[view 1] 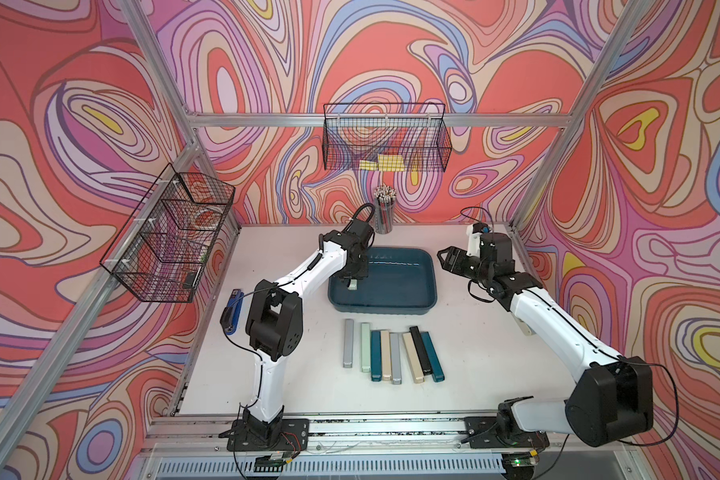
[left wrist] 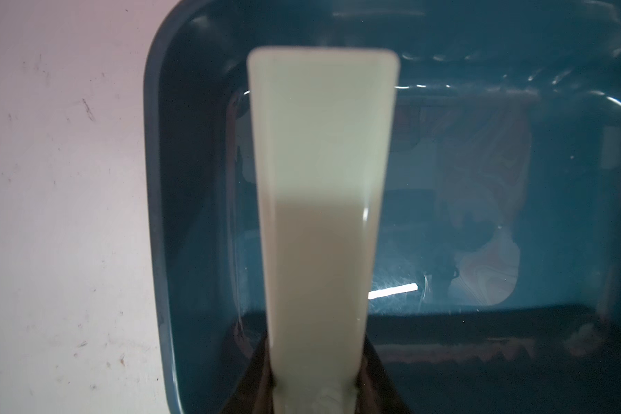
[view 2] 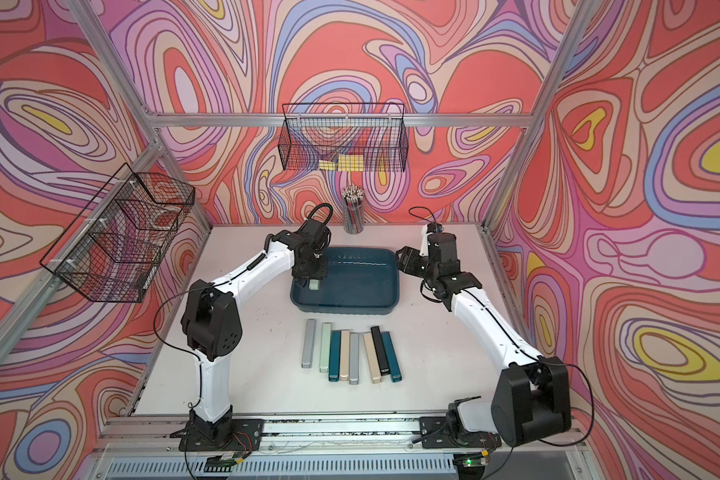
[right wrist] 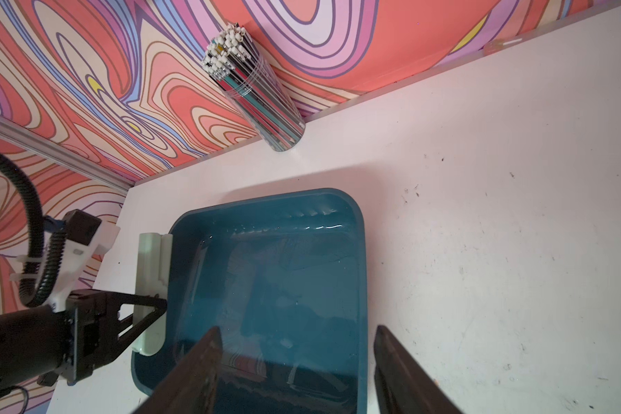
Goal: Put the pruning pliers into the storage box
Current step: Place the pruning pliers in the storage box.
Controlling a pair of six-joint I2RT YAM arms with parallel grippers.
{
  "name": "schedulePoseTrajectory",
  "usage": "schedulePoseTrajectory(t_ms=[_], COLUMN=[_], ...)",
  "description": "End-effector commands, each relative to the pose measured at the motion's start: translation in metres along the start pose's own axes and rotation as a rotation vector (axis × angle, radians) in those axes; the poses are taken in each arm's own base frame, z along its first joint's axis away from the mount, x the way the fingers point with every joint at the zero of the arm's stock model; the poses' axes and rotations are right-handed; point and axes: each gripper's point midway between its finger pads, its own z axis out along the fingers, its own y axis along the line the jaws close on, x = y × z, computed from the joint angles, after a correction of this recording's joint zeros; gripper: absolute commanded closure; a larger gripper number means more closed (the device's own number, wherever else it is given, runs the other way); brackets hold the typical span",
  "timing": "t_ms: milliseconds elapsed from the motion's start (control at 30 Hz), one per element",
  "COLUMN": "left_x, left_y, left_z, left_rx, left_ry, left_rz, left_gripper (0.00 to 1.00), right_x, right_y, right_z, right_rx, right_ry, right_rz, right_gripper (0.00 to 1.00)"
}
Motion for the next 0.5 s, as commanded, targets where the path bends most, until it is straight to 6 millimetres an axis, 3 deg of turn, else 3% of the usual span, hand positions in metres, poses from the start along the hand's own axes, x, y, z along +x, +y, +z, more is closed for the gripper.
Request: schedulePoseTrajectory(t_ms=[0,467], left_x=[-0.004,-0.002], left_y=[0.011,0.023], left_z=[0.012,0.062], left_rx=[-0.021,-0.063], left_ry=[0.023,0.04], left_rz=[0.004,-0.013], left_gripper=[0.92,0.92], right_x=[0.001,0.003], right_y=[0.0,-0.003], right_z=[-0.003,0.001], right_rx=[0.012,0.037], right_ry=[0.002,0.026], right_rz=[-0.009,-0.017], right_gripper=[0.32,0.32])
